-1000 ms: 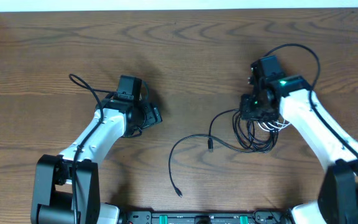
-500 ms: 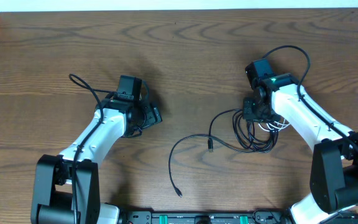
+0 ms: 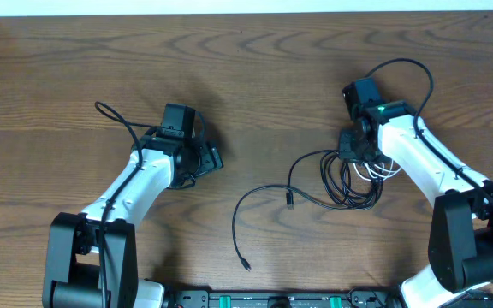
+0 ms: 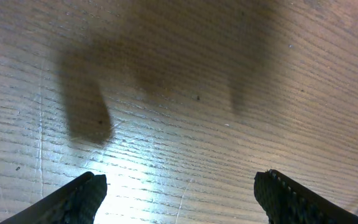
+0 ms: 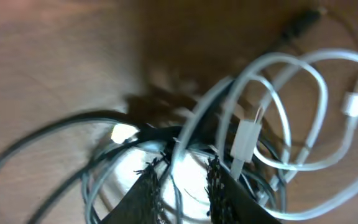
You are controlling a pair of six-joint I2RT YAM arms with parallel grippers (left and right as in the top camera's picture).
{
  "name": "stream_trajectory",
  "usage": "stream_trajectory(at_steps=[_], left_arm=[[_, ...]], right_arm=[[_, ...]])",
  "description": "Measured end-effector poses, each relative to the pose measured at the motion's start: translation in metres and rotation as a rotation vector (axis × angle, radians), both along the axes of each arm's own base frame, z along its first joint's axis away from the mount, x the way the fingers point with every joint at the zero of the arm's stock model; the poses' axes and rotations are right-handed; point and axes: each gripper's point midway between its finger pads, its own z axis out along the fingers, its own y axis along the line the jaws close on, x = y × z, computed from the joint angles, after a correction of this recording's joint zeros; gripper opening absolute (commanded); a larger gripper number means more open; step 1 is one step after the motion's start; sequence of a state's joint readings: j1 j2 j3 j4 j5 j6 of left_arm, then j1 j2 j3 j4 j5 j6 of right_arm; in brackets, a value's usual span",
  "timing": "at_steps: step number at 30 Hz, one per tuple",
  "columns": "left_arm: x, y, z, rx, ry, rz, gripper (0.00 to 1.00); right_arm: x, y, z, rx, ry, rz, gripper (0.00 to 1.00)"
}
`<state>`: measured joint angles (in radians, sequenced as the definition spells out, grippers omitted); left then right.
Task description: Untangle cables
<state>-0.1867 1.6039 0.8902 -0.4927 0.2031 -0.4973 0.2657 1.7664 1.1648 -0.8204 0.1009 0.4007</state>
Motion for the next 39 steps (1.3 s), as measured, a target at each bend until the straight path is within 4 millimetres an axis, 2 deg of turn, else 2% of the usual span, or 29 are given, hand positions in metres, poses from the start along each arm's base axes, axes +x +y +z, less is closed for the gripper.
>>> stream_trajectory(at_steps=[3, 6, 11, 17, 21, 23, 26, 27, 32, 35, 39], left_arm=[[0.000, 0.000, 0.000, 0.000, 0.000, 0.000, 0.83], [0.000, 0.000, 0.000, 0.000, 0.000, 0.000, 0.82], [0.000, 0.000, 0.000, 0.000, 0.000, 0.000, 0.82], [0.000, 0.000, 0.000, 0.000, 0.000, 0.000, 0.82], [0.000, 0.000, 0.000, 0.000, 0.000, 0.000, 0.82], [0.000, 0.000, 0.000, 0.000, 0.000, 0.000, 0.82], [0.000, 0.000, 0.000, 0.000, 0.000, 0.000, 0.82], [0.000, 0.000, 0.000, 0.000, 0.000, 0.000, 0.83], [0.001, 0.000, 0.000, 0.000, -0.003, 0.000, 0.83], [0.001, 0.000, 0.000, 0.000, -0.003, 0.000, 0.82], [0.001, 0.000, 0.000, -0.001, -0.003, 0.000, 0.82]], right_arm=[[0.003, 0.004, -0.008, 0.025, -0.025, -0.006, 0.22], [-0.004, 0.003, -0.023, 0.038, -0.022, -0.029, 0.20], [-0.007, 0.003, -0.030, 0.052, -0.025, -0.062, 0.01], [-0.008, 0.003, -0.030, 0.056, -0.021, -0.067, 0.01], [-0.019, 0.001, -0.029, 0.053, 0.031, -0.069, 0.01], [-0.022, 0.003, -0.022, 0.061, 0.043, -0.068, 0.01], [-0.017, 0.010, 0.007, 0.106, 0.002, -0.045, 0.01], [-0.010, 0.019, 0.033, 0.161, -0.060, -0.016, 0.01], [-0.002, 0.050, 0.100, 0.355, -0.221, 0.090, 0.01], [-0.005, 0.067, 0.127, 0.462, -0.284, 0.161, 0.01], [-0.003, 0.090, 0.149, 0.585, -0.343, 0.272, 0.01]])
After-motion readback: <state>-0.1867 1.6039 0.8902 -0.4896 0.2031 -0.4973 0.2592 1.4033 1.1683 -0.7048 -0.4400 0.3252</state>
